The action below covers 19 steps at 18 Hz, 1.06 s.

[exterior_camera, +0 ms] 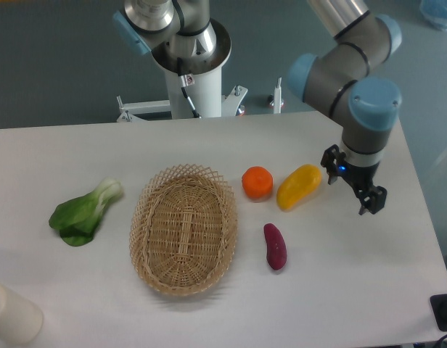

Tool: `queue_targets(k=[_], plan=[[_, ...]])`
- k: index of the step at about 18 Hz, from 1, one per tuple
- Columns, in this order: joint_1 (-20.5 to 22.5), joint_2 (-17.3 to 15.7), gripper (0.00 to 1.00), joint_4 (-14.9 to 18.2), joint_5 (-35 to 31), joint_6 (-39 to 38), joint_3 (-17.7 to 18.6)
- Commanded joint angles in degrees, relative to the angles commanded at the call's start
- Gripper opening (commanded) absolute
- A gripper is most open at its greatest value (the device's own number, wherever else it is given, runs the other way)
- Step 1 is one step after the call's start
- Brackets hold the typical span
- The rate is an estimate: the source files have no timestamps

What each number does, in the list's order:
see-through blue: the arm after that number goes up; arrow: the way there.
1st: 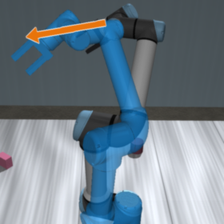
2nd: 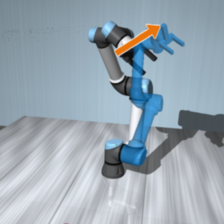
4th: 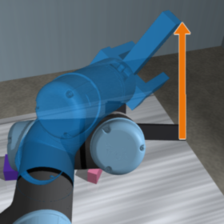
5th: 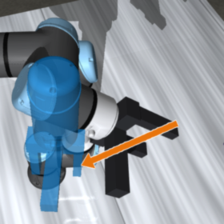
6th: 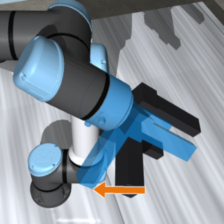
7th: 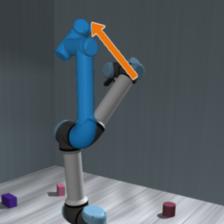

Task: Place the mango on the table

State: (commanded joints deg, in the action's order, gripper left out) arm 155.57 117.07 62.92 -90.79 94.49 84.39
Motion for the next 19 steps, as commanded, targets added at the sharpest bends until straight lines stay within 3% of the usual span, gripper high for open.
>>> queue_targets(k=[3,11,19], plan=[[-0.5,0.8,1.0,4.3,0.0,-0.3,-3.3],[-1.4,5.1,1.0,4.7,-0.1,-5.9,-9.7],[-2.4,5.5,1.0,4.1,-0.1,-8.2,-9.1]])
